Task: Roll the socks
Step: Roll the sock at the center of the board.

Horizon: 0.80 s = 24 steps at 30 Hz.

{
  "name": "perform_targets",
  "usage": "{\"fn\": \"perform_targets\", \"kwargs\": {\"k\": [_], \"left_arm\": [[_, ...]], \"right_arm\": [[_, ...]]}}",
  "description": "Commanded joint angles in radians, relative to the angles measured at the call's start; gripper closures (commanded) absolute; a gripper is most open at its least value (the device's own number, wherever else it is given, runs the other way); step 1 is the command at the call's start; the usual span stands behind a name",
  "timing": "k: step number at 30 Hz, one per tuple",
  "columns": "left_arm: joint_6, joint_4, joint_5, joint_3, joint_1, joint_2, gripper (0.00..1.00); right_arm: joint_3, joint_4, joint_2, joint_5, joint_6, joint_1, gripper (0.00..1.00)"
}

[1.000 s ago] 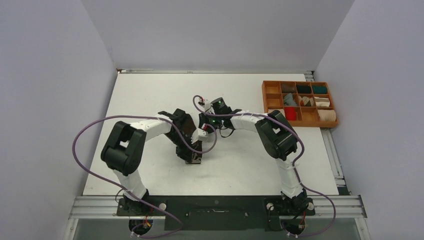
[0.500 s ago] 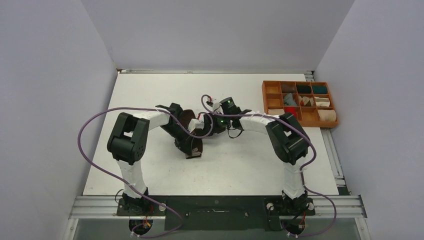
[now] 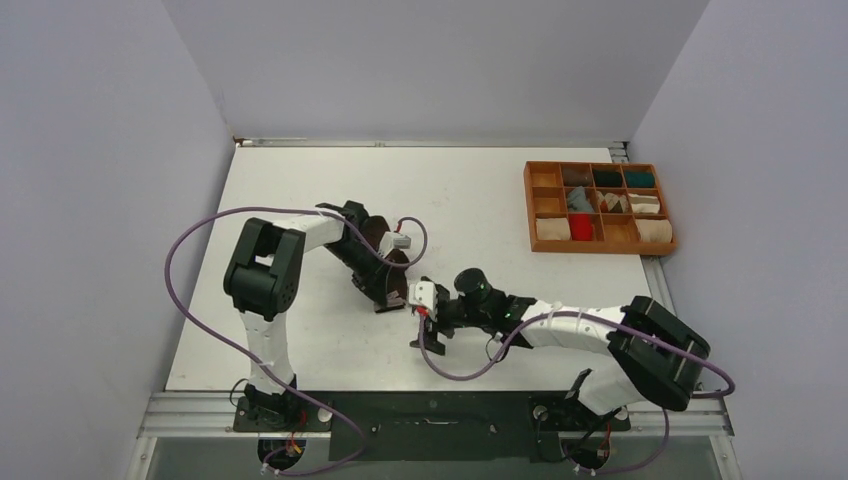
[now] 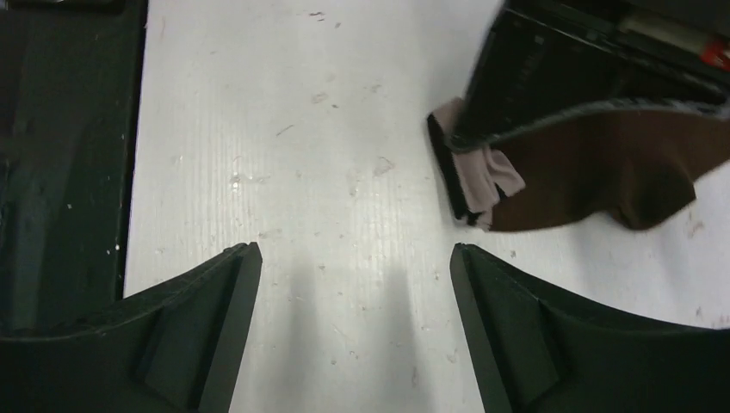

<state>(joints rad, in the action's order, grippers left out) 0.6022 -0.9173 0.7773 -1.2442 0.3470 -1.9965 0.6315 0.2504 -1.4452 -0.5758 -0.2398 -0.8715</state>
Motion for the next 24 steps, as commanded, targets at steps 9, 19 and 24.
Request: {"fn": "perform_targets", "kwargs": {"k": [9,19,24], "left_arm": [[0.019,-0.025,-0.023,-0.079,-0.003,-0.069,1.00],[0.060,-0.055,-0.012,-0.090,-0.003,-0.082,1.00],[0.094,-0.085,0.003,-0.110,-0.006,-0.070,0.98]], "right_arm": [[0.161,0.193,-0.277,0.068,-0.488,-0.055,0.20],[0.249,0.090,-0.435,0.053,-0.454,-0.049,0.47],[0.251,0.045,-0.447,0.056,-0.335,-0.048,0.83]]}}
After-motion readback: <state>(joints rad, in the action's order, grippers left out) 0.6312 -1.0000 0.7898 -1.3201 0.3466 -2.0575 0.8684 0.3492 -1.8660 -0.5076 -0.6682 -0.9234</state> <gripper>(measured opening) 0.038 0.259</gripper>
